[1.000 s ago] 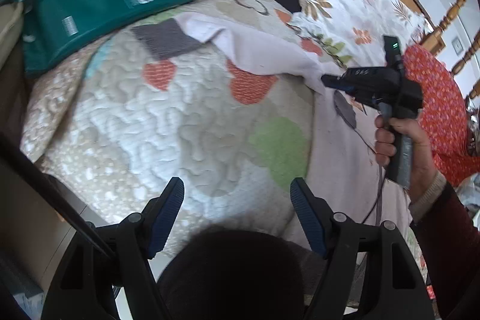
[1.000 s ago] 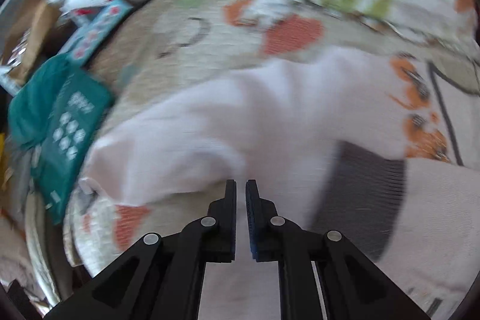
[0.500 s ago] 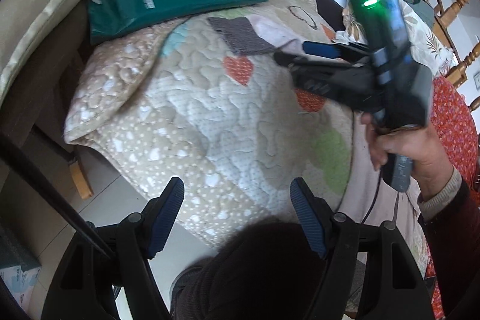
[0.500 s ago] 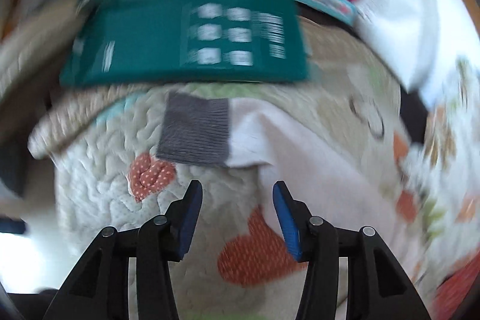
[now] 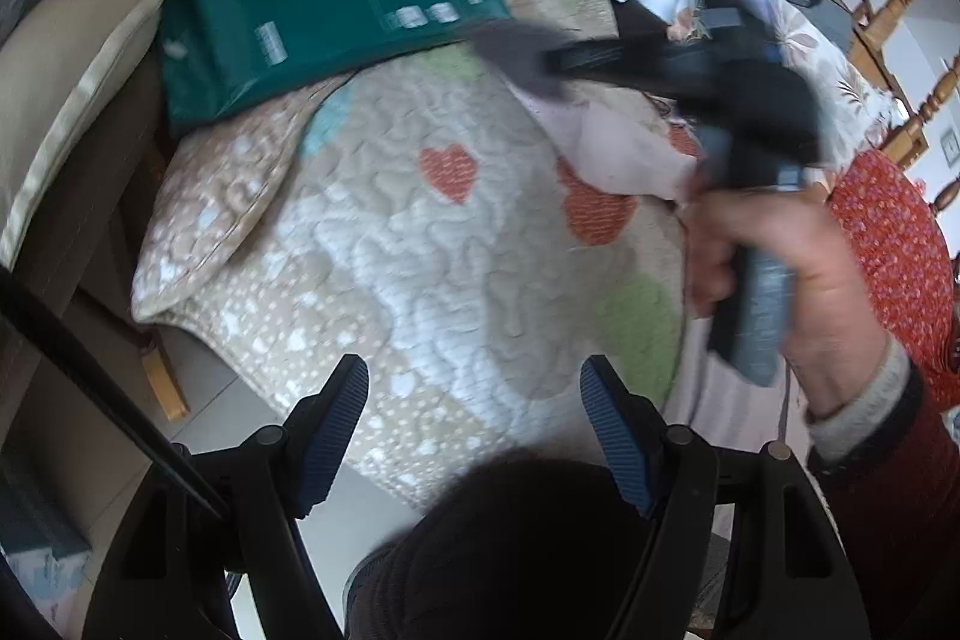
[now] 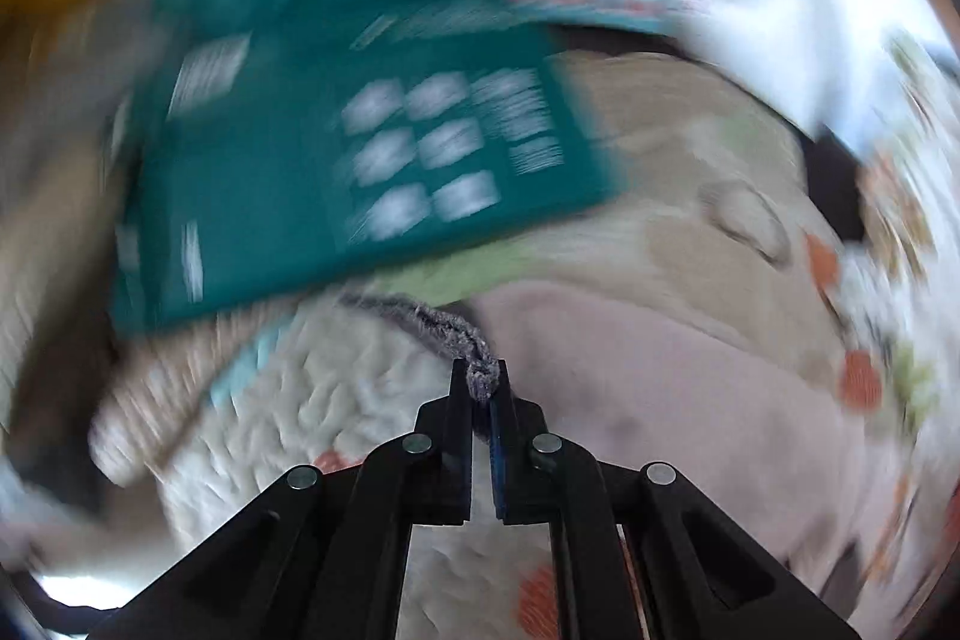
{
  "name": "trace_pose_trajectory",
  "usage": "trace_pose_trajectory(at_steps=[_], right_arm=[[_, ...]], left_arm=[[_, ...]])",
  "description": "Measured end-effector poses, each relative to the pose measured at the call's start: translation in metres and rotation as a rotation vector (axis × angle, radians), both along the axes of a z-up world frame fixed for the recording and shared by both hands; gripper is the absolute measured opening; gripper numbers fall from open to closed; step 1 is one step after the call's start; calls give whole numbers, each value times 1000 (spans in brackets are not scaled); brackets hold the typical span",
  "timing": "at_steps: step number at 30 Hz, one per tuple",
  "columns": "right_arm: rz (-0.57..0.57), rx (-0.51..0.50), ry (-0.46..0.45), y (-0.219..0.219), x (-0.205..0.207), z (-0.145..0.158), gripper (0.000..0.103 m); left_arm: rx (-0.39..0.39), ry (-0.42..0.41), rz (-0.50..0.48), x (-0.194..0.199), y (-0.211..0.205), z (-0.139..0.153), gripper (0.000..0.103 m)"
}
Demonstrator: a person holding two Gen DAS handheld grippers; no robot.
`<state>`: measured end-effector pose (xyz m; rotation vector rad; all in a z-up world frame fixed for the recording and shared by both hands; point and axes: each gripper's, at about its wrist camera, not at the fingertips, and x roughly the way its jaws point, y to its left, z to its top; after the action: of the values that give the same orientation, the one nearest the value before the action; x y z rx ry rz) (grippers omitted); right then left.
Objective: Fold small clothes
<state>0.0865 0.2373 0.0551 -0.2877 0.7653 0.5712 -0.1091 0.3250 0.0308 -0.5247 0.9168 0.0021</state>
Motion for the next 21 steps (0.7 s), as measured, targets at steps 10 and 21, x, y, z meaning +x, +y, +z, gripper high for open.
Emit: trace_pose_trajectory(at_steps=[10,21], right_arm=[[-626,315,57,-333,-8,51,4],[-995,397,241,-552,-63,-56,4]], left_arm=[[22,-74,-149,16,-62,31,72],[65,-32,-319,42,-159,39,72]])
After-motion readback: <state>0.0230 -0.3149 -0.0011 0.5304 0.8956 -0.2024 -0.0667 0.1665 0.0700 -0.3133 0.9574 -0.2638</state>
